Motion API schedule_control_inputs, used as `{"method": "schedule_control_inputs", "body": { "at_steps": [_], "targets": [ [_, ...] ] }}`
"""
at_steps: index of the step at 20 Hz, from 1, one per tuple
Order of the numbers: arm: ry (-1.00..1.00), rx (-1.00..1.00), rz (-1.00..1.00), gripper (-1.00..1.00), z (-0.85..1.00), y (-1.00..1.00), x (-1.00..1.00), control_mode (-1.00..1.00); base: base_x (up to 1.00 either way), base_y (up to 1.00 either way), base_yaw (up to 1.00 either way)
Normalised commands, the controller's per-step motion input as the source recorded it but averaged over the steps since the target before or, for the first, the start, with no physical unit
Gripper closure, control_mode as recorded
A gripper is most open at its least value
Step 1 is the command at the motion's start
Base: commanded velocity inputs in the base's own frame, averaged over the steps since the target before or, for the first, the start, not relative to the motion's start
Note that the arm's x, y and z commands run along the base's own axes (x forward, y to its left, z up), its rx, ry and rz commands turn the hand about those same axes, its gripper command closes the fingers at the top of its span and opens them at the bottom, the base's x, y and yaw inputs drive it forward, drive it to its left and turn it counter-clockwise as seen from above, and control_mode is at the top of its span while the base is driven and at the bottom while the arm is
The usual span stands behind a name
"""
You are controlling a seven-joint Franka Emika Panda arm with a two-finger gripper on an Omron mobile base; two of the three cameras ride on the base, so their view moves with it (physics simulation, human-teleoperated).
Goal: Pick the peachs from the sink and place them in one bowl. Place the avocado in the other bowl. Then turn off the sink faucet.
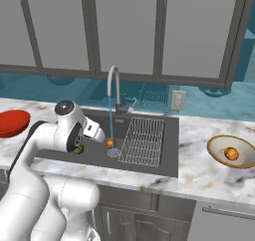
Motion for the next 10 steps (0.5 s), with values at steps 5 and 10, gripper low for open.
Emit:
{"method": "schedule_control_inputs", "body": {
  "at_steps": [5, 10],
  "targets": [
    [0.03, -0.02, 0.00, -1.00, 0.00, 0.00, 0.03, -1.00, 0.00, 0.00, 0.00],
    [0.15, -0.11, 0.02, -1.00, 0.00, 0.14, 0.01, -1.00, 0.00, 0.00, 0.00]
  ]
}}
